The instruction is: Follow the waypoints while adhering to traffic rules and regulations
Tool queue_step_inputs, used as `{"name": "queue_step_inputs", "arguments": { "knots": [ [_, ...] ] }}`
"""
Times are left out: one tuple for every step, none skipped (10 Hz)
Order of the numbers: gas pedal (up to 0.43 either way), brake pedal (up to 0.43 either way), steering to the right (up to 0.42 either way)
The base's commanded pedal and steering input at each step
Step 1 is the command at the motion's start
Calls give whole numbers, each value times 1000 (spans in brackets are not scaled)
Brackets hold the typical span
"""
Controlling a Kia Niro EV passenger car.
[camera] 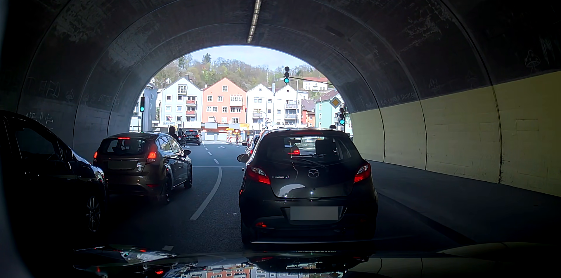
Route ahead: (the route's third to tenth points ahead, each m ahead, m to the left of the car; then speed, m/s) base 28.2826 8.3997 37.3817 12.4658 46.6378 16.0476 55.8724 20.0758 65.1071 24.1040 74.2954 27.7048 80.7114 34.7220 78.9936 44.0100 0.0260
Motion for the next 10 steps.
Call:
{"name": "queue_step_inputs", "arguments": {
  "knots": [
    [0, 226, -71],
    [0, 226, -70],
    [0, 226, -70],
    [0, 226, -71],
    [0, 232, -71],
    [0, 226, -70],
    [0, 226, -71],
    [0, 226, -71],
    [0, 232, -70],
    [0, 232, -70]
  ]
}}
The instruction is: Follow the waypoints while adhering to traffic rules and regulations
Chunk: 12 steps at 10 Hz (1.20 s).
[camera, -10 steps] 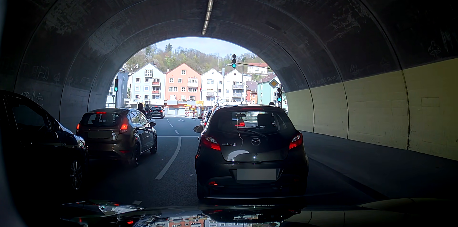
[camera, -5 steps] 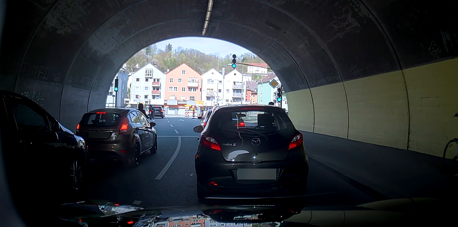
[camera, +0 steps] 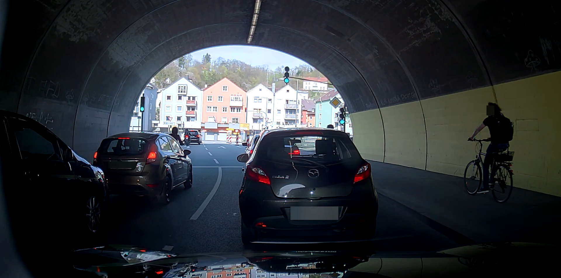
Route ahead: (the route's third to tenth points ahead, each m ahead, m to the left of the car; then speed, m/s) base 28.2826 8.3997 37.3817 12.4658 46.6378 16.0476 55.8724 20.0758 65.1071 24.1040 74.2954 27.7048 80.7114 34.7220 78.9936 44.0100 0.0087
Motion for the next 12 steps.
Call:
{"name": "queue_step_inputs", "arguments": {
  "knots": [
    [0, 232, -71],
    [0, 226, -71],
    [0, 232, -70],
    [0, 232, -71],
    [0, 232, -71],
    [0, 232, -70],
    [0, 226, -71],
    [0, 232, -71],
    [0, 232, -71],
    [0, 232, -71],
    [0, 232, -70],
    [0, 232, -71]
  ]
}}
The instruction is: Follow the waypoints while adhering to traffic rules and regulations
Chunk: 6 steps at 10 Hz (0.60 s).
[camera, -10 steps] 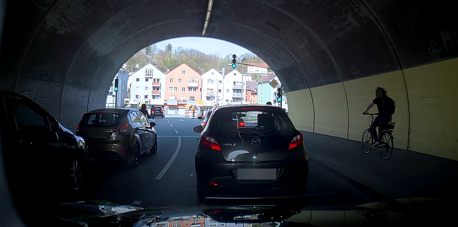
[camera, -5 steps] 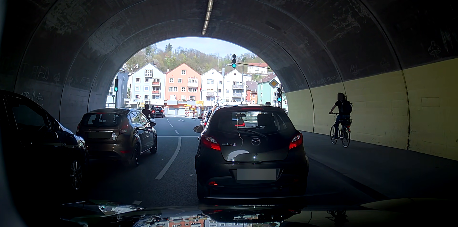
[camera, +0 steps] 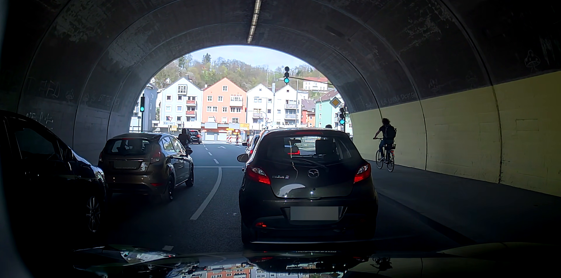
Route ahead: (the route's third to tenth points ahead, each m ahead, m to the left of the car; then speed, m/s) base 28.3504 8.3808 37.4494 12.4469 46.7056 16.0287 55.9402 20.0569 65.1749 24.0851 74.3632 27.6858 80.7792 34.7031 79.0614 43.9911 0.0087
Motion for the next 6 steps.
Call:
{"name": "queue_step_inputs", "arguments": {
  "knots": [
    [0, 232, -70],
    [0, 232, -71],
    [0, 232, -70],
    [0, 232, -70],
    [0, 232, -71],
    [0, 232, -71]
  ]
}}
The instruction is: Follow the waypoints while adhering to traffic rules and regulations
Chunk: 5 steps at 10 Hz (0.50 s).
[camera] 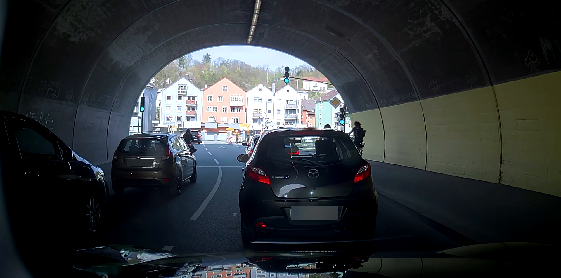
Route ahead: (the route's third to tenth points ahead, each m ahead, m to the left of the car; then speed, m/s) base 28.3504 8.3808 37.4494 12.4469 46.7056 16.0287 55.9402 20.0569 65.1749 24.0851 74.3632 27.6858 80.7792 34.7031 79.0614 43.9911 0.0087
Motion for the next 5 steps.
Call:
{"name": "queue_step_inputs", "arguments": {
  "knots": [
    [0, 226, -71],
    [0, 213, -71],
    [0, 195, -71],
    [0, 201, -70],
    [0, 201, -71]
  ]
}}
